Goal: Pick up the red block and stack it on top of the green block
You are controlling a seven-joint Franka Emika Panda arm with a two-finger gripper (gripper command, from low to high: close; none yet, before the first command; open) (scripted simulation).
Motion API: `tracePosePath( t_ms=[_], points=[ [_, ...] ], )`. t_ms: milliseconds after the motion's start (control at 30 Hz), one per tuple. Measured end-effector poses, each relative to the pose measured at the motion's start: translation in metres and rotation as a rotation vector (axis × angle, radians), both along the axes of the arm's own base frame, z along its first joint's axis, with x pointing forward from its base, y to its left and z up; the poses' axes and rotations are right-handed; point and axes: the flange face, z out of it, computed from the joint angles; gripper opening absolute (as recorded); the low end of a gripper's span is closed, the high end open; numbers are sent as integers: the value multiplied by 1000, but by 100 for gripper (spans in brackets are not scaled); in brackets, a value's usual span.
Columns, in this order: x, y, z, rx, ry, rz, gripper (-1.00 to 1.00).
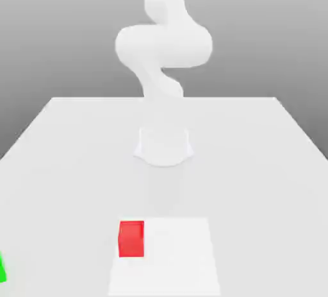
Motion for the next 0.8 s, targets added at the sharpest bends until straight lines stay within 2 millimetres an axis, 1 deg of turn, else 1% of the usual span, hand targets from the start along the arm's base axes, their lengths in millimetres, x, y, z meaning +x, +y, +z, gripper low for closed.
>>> tracePosePath(
  t_ms=[67,167,233,333,400,467,533,633,700,800],
  points=[
    [26,-6,-48,-17,78,-5,0],
    [52,-17,-117,-34,186,-8,0],
    [62,-25,-164,-40,257,-9,0],
    [68,-36,-233,-43,363,-6,0],
    [66,-43,-279,-39,433,-3,0],
    [59,-49,-324,-32,503,2,0],
    [48,-54,-367,-22,572,9,0],
    [23,-60,-427,2,673,18,0],
    [14,-60,-455,11,705,24,0],
    [12,-60,-488,14,715,26,0]
  ],
)
